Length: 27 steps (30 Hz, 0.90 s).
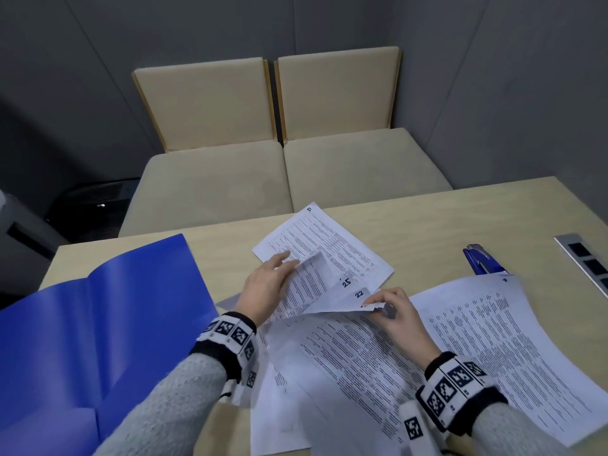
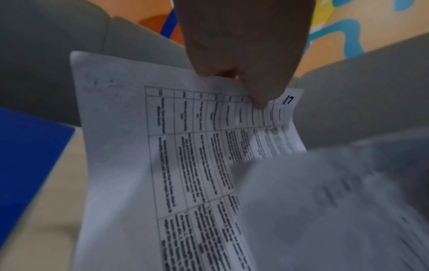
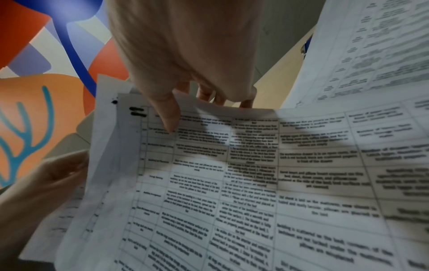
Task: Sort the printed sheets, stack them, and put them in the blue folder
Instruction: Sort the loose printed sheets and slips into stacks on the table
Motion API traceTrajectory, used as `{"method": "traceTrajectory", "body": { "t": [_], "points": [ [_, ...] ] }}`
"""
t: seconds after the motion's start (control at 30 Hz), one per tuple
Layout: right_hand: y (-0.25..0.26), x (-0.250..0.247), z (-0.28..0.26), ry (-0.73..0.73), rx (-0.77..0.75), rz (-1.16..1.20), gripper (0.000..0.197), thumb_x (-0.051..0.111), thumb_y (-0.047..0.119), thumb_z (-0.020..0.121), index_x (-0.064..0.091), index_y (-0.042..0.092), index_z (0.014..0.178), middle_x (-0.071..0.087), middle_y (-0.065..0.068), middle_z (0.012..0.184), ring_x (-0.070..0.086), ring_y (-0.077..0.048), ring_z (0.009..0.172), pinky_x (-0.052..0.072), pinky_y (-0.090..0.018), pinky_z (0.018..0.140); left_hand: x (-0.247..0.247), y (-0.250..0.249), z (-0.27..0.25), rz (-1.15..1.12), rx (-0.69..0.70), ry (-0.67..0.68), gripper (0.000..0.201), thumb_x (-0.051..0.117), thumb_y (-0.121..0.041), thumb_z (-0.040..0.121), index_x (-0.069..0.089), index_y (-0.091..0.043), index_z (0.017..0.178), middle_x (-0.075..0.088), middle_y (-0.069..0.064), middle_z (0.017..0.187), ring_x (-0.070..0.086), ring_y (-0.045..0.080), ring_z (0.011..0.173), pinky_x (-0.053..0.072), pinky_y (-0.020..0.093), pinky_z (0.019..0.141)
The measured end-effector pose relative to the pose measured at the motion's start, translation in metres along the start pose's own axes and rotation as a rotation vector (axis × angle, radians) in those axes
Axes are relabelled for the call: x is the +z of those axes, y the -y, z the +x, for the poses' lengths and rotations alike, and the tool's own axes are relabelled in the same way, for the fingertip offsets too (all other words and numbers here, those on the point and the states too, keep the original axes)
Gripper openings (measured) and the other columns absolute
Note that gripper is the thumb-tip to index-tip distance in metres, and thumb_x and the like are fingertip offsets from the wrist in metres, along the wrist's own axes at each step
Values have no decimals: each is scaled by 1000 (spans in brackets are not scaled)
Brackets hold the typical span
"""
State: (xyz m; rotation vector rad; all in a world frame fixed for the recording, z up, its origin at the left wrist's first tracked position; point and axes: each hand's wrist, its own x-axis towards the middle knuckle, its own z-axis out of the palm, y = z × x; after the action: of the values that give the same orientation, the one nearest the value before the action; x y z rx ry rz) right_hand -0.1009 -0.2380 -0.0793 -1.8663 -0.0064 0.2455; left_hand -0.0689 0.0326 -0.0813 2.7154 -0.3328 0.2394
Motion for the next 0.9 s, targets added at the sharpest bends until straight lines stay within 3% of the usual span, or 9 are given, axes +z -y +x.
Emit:
{"method": "traceTrajectory", "body": {
  "t": [0.13, 0.23, 0.33, 0.43, 0.53, 0.67, 0.73, 0.8, 0.9],
  "points": [
    [2, -7, -2, 68, 16, 112, 9, 64, 6, 86, 61, 14, 88, 68, 0, 92, 63, -16, 91, 46, -30, 83, -54, 6, 7, 80, -124, -91, 32, 44, -4, 92, 51, -17, 121, 64, 13, 106, 63, 35, 78, 50, 43, 64],
    [11, -15, -5, 146, -29, 91, 2, 59, 5, 90, 58, 6, 90, 64, 7, 82, 59, -4, 82, 43, -20, 76, -104, 10, 18, 132, -174, -306, 42, 46, 9, 82, 53, -10, 119, 64, 19, 101, 62, 41, 74, 48, 45, 60],
    [25, -25, -7, 183, -45, 99, 7, 61, 11, 89, 60, 6, 93, 64, 11, 77, 58, -1, 72, 41, -14, 67, -148, 0, 29, -8, -154, -558, 26, 42, 2, 87, 58, -4, 107, 62, 9, 84, 58, 30, 70, 42, 37, 62],
    [44, -36, -9, 188, -24, 138, 19, 61, 15, 87, 61, 7, 103, 71, 8, 86, 64, 1, 75, 46, -12, 67, -172, -9, 41, -264, -97, -636, 26, 38, -1, 90, 59, -8, 104, 56, -9, 76, 54, 13, 69, 42, 29, 68],
    [67, -45, -11, 199, -66, 139, 18, 56, 5, 89, 60, 8, 107, 68, 21, 73, 58, 11, 64, 42, -5, 60, -168, -12, 57, -410, -51, -456, 33, 36, 1, 90, 61, -14, 106, 58, -15, 84, 50, -4, 75, 39, 18, 71],
    [91, -53, -12, 170, -162, 118, 20, 56, 3, 89, 63, 18, 101, 67, 18, 83, 57, 12, 73, 42, -8, 71, -136, -22, 67, -505, 26, -54, 23, 43, -12, 97, 60, -26, 102, 63, -12, 99, 60, 7, 96, 47, 28, 88],
    [91, -51, -10, 90, -206, 81, 14, 62, 10, 88, 66, 23, 92, 57, 5, 106, 53, 5, 97, 41, -23, 90, -116, -34, 62, -517, -2, 154, 23, 44, -13, 99, 62, -27, 101, 63, -15, 99, 60, -3, 91, 47, 18, 85],
    [85, -46, -6, 14, -245, -59, 5, 68, 27, 82, 67, 30, 86, 44, 15, 127, 34, -3, 126, 29, -35, 105, -94, -47, 52, -555, -24, 298, 20, 43, -15, 99, 63, -17, 103, 65, -10, 96, 60, -9, 81, 49, 11, 75],
    [74, -33, 1, 114, -216, -111, 11, 66, 24, 85, 67, 26, 96, 40, 22, 137, 31, 0, 132, 26, -23, 106, -57, -52, 40, -581, -29, 410, 24, 43, -24, 100, 62, -9, 103, 65, 9, 99, 62, 13, 86, 53, 31, 82]
  ]
}}
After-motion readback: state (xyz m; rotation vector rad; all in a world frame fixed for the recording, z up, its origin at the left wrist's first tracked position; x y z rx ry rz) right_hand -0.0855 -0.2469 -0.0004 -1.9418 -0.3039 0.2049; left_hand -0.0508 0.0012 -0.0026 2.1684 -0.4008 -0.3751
